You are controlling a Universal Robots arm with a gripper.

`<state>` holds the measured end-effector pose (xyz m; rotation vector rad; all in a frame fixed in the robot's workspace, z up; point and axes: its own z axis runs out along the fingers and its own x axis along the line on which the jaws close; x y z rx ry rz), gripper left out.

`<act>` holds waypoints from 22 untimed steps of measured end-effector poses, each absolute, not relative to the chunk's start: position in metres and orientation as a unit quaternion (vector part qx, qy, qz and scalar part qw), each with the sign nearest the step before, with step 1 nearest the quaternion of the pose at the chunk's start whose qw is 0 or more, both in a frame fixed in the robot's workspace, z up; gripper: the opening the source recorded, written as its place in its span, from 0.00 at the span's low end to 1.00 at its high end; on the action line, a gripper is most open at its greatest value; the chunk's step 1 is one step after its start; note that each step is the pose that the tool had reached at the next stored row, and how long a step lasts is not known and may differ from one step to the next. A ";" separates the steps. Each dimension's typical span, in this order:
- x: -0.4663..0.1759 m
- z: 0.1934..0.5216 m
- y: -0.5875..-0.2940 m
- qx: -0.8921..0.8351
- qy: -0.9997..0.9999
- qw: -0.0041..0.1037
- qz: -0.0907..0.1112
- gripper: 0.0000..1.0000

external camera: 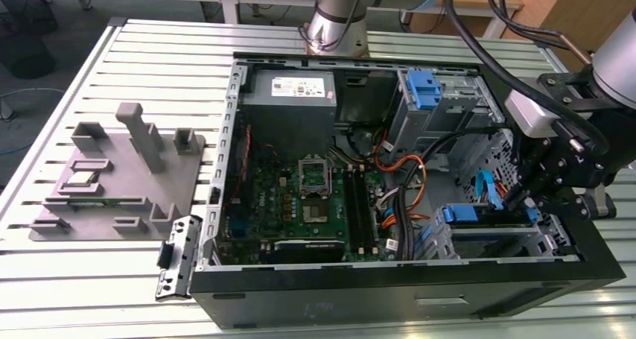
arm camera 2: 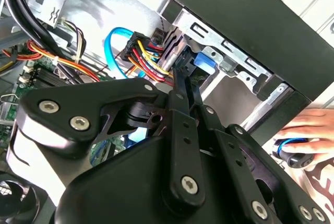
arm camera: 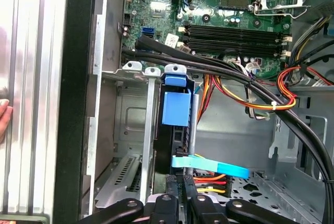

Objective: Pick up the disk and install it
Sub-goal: 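Insert the second disk wire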

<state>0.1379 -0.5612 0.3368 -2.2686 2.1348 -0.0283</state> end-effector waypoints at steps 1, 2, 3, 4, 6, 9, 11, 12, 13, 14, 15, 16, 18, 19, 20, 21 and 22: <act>0.138 0.337 -0.561 -0.728 0.685 0.013 -0.009 0.16; 0.138 0.337 -0.561 -0.728 0.685 0.013 -0.009 0.16; 0.138 0.337 -0.561 -0.728 0.685 0.013 -0.009 0.16; 0.138 0.338 -0.561 -0.728 0.685 0.013 -0.009 0.16; 0.138 0.338 -0.562 -0.728 0.685 0.013 -0.009 0.16; 0.138 0.337 -0.563 -0.728 0.686 0.013 -0.009 0.16; 0.138 0.337 -0.563 -0.726 0.688 0.013 -0.009 0.16; 0.138 0.337 -0.563 -0.724 0.690 0.013 -0.009 0.16; 0.138 0.337 -0.563 -0.723 0.691 0.013 -0.010 0.16; 0.138 0.336 -0.563 -0.722 0.692 0.013 -0.010 0.16; 0.138 0.336 -0.563 -0.721 0.692 0.013 -0.010 0.16; 0.138 0.336 -0.563 -0.721 0.693 0.013 -0.010 0.16; 0.138 0.335 -0.563 -0.720 0.694 0.013 -0.010 0.16; 0.138 0.335 -0.563 -0.720 0.694 0.013 -0.010 0.16; 0.138 0.335 -0.563 -0.720 0.694 0.013 -0.010 0.16; 0.138 0.334 -0.563 -0.720 0.694 0.013 -0.010 0.16; 0.138 0.334 -0.563 -0.720 0.694 0.013 -0.010 0.16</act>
